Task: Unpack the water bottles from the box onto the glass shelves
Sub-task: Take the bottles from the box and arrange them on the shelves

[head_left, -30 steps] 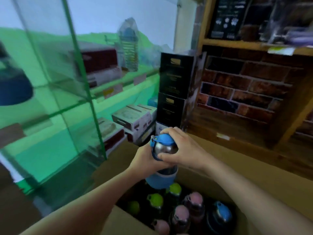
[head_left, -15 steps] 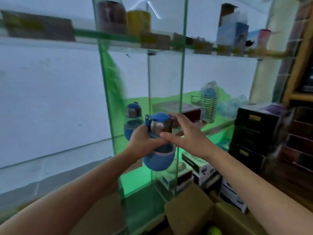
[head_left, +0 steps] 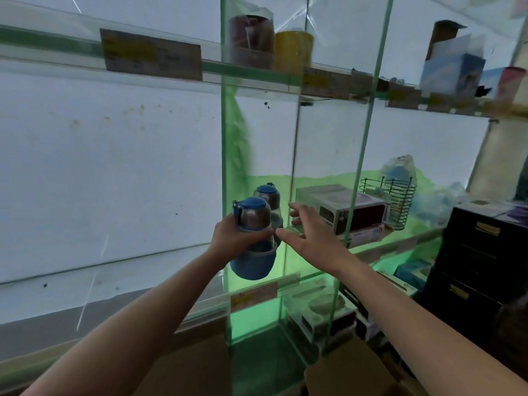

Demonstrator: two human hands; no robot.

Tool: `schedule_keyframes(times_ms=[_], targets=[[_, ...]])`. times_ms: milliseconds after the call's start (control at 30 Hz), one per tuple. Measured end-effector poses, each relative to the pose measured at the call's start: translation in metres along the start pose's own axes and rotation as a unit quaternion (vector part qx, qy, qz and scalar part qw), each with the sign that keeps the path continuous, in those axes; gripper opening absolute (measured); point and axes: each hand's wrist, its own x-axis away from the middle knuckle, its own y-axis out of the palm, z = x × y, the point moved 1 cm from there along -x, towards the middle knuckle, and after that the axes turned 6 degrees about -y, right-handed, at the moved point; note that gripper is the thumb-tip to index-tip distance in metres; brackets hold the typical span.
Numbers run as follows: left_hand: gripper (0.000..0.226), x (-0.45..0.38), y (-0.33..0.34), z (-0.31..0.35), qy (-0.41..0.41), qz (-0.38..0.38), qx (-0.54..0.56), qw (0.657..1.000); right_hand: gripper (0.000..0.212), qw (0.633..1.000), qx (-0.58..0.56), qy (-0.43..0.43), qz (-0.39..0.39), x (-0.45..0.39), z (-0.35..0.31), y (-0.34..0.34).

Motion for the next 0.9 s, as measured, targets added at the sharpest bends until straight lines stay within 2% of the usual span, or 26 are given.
schedule_keyframes(times_ms=[67, 200, 467, 600, 700, 900], targets=[[0.059, -0.002, 0.000, -0.002, -0.007, -0.008, 0.007, 1.000, 0.061, 1.000, 0.002, 0.001, 0.001, -0.001, 0.002, 0.002], [0.086, -0.003, -0.001, -0.005, -0.007, -0.027, 0.025, 0.999, 0.062, 1.000, -0.009, 0.003, -0.004, -0.002, 0.003, 0.009], [0.063, 0.001, -0.010, -0.003, 0.010, -0.031, 0.041, 0.999, 0.055, 0.999, -0.018, 0.006, -0.046, 0.000, -0.002, 0.009], [0.052, 0.006, -0.014, 0.001, 0.018, -0.039, 0.039, 0.998, 0.037, 0.992, -0.033, 0.073, -0.100, -0.001, -0.003, 0.015], [0.060, 0.008, -0.016, 0.004, 0.014, -0.039, 0.038, 0.998, 0.029, 0.987, -0.022, 0.128, -0.095, -0.007, 0.003, 0.030], [0.048, 0.004, -0.018, 0.001, 0.021, -0.045, 0.033, 0.998, 0.024, 0.968, -0.119, 0.211, -0.060, -0.023, 0.015, 0.044]])
